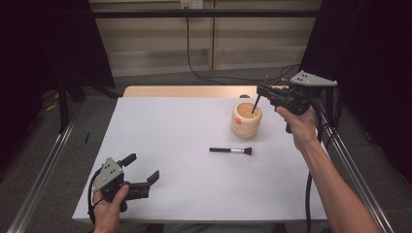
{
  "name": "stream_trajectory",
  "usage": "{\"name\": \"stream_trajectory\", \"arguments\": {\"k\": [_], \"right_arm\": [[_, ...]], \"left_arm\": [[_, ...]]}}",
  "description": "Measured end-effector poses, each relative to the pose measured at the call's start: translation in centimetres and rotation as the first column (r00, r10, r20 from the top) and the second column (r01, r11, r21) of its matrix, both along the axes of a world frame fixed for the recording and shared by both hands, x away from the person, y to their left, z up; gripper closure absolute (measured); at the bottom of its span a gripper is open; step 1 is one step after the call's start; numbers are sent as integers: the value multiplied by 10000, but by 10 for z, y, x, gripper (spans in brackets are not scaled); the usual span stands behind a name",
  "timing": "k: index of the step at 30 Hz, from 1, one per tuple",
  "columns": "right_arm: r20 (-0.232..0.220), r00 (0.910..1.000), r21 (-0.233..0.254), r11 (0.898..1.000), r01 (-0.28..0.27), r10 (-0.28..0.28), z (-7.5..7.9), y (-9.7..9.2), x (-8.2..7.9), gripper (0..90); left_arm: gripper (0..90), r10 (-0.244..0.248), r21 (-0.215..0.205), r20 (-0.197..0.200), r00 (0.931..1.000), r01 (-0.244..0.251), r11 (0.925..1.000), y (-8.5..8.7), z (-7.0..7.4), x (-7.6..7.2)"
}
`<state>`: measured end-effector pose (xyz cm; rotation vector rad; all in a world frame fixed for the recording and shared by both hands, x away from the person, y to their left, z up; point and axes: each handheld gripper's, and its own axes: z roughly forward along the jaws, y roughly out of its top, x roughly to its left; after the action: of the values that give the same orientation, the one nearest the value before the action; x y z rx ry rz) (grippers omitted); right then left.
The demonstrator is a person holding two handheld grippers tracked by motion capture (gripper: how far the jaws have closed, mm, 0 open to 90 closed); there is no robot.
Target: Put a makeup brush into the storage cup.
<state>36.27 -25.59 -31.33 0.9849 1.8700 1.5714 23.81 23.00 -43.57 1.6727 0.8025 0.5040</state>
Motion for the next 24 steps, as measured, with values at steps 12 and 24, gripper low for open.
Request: {"name": "stream_trajectory", "arguments": {"k": [12, 24], "right_arm": [[-103, 9989, -353, 9984, 444, -448, -7, 4, 17, 832], [-275, 9970, -653, 9954, 698, -717, -17, 4, 27, 831]], "left_arm": [[13, -115, -14, 8, 9999, 115, 9999, -1, 0, -1], [15, -188, -71, -17, 9998, 188, 9998, -1, 2, -1]]}}
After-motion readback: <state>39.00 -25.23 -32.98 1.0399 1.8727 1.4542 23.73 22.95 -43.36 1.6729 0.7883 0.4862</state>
